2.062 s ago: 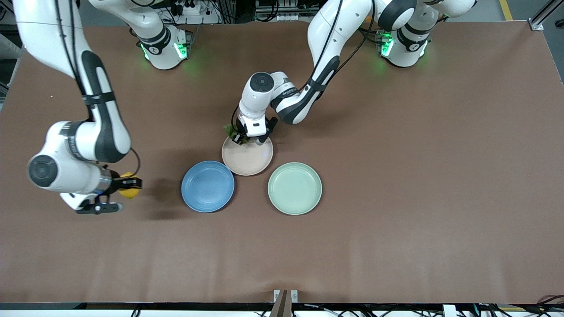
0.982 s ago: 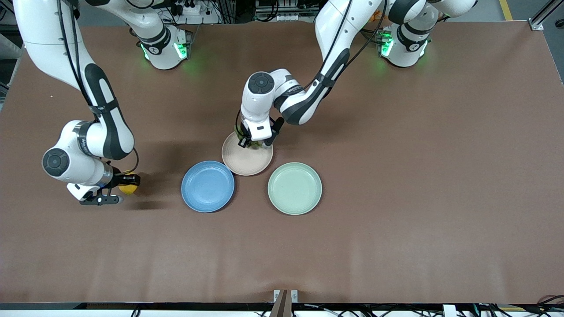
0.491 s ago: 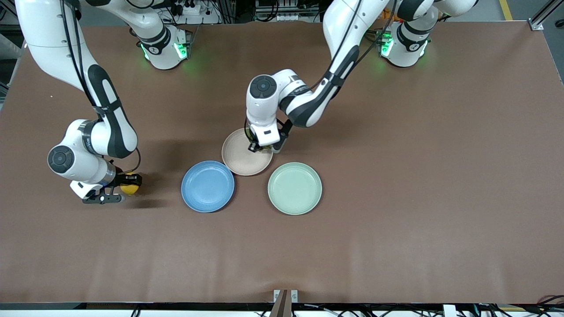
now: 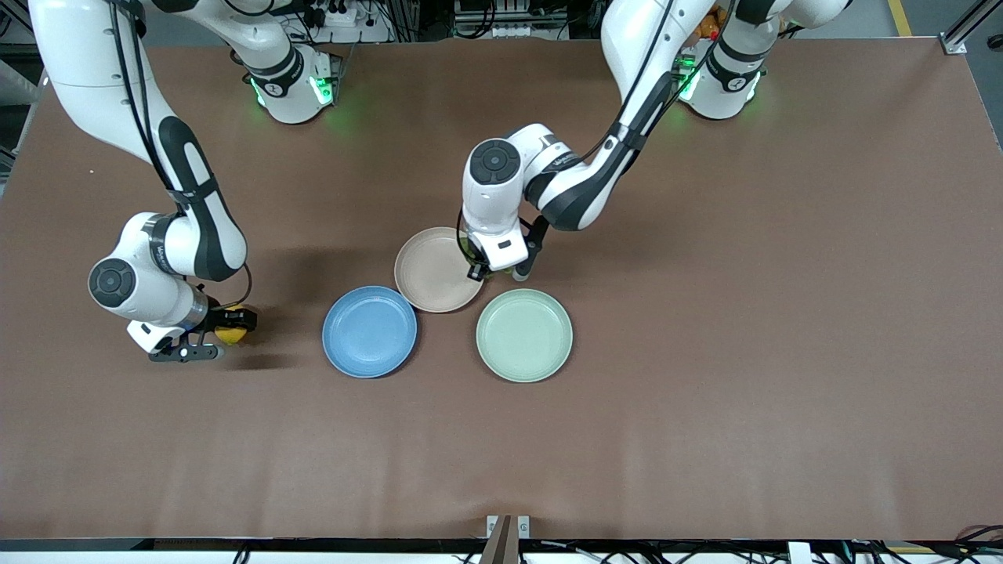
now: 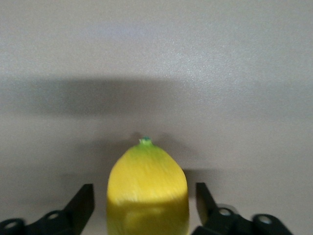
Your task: Pick lemon and lettuce from blue and beige plates
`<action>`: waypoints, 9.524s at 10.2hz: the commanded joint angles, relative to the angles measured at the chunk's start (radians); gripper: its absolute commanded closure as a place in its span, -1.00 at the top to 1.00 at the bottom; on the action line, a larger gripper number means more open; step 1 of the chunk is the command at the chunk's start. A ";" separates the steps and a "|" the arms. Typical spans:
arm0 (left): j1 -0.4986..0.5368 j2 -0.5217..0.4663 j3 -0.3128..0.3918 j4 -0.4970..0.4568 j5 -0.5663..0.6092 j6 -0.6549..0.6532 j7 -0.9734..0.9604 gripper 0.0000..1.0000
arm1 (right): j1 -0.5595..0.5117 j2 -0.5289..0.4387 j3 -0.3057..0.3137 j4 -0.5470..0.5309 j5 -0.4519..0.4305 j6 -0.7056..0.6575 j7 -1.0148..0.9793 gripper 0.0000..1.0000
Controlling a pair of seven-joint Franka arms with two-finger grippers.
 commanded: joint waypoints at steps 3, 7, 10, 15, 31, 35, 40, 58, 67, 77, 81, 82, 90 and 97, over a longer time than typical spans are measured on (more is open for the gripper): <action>0.055 -0.106 -0.007 -0.122 0.021 -0.003 0.056 -1.00 | -0.010 -0.017 0.007 0.076 0.001 -0.140 -0.002 1.00; 0.084 -0.212 -0.007 -0.304 0.023 0.115 0.080 -1.00 | -0.013 -0.021 0.007 0.190 0.038 -0.321 -0.001 1.00; 0.104 -0.310 -0.007 -0.451 0.023 0.205 0.122 -1.00 | -0.007 -0.021 0.007 0.311 0.039 -0.477 0.001 1.00; 0.199 -0.375 -0.010 -0.525 0.021 0.205 0.243 -1.00 | -0.004 -0.032 0.004 0.477 0.036 -0.700 0.002 1.00; 0.587 -0.499 -0.015 -0.667 0.018 0.166 0.858 -1.00 | -0.153 -0.406 0.174 0.165 0.024 -0.604 -0.001 1.00; 0.653 -0.487 -0.014 -0.663 0.018 0.154 0.982 -1.00 | -0.156 -0.484 0.175 0.089 0.026 -0.573 -0.005 1.00; 0.659 -0.484 -0.007 -0.640 0.017 0.081 1.143 -1.00 | -0.186 -0.611 0.177 -0.024 0.029 -0.538 -0.005 1.00; 0.737 -0.289 -0.006 -0.348 0.081 -0.016 1.811 -1.00 | -0.174 -0.655 0.183 0.314 -0.088 -0.720 0.137 1.00; 0.742 -0.347 -0.014 -0.394 0.098 -0.081 1.812 1.00 | -0.131 -0.581 0.175 0.399 -0.157 -0.769 0.140 1.00; 0.742 -0.588 -0.023 -0.638 0.083 -0.075 1.771 1.00 | -0.148 -0.537 0.175 0.400 -0.155 -0.897 0.143 1.00; 0.743 -0.619 -0.024 -0.617 0.070 -0.078 1.783 1.00 | -0.146 -0.537 0.175 0.400 -0.154 -0.897 0.157 1.00; 0.742 -0.625 -0.024 -0.612 0.070 -0.087 1.789 1.00 | -0.148 -0.537 0.175 0.400 -0.154 -0.897 0.159 1.00; 0.734 -0.674 -0.027 -0.470 0.049 -0.290 1.792 1.00 | -0.157 -0.537 0.177 0.400 -0.152 -0.897 0.229 1.00; 0.734 -0.676 -0.053 -0.250 0.047 -0.571 1.806 1.00 | -0.159 -0.537 0.177 0.400 -0.152 -0.897 0.222 1.00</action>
